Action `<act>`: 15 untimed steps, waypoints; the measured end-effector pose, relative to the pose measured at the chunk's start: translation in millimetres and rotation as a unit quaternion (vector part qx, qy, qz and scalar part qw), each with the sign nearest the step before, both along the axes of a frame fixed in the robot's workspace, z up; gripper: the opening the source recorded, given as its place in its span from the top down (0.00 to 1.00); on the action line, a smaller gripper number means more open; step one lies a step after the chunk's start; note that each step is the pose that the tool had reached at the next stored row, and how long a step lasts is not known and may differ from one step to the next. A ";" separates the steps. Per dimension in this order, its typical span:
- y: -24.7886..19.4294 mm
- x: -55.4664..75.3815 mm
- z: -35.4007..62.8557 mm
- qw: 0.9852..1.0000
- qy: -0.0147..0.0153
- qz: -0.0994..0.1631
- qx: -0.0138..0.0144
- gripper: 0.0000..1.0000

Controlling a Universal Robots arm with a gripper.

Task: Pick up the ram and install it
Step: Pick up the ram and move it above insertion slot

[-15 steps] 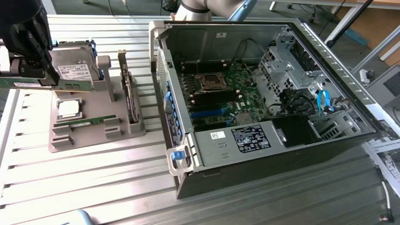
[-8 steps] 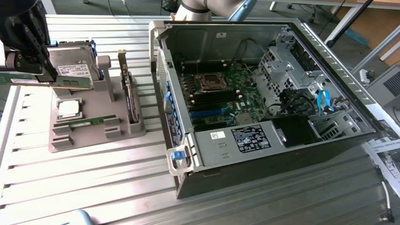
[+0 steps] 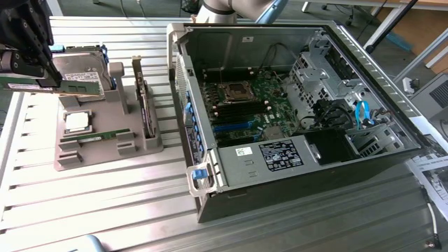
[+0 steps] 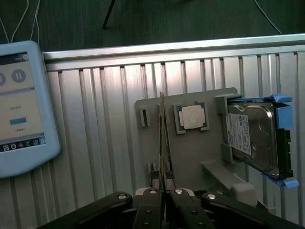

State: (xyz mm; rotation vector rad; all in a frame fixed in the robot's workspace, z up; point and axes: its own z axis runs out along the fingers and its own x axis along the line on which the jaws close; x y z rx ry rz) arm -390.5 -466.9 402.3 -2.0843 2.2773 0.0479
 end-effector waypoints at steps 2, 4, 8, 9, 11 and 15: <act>0.0 0.0 2.1 1.000 0.000 0.000 0.000 0.87; 0.0 0.0 4.2 1.000 0.000 0.000 0.000 0.87; 0.0 0.0 8.3 1.000 0.000 0.000 0.000 0.87; 0.0 0.0 9.4 1.000 0.000 0.000 0.000 0.87; 0.0 0.0 11.5 1.000 0.000 0.000 0.000 0.87; 0.0 0.0 15.9 1.000 0.000 0.000 0.000 0.87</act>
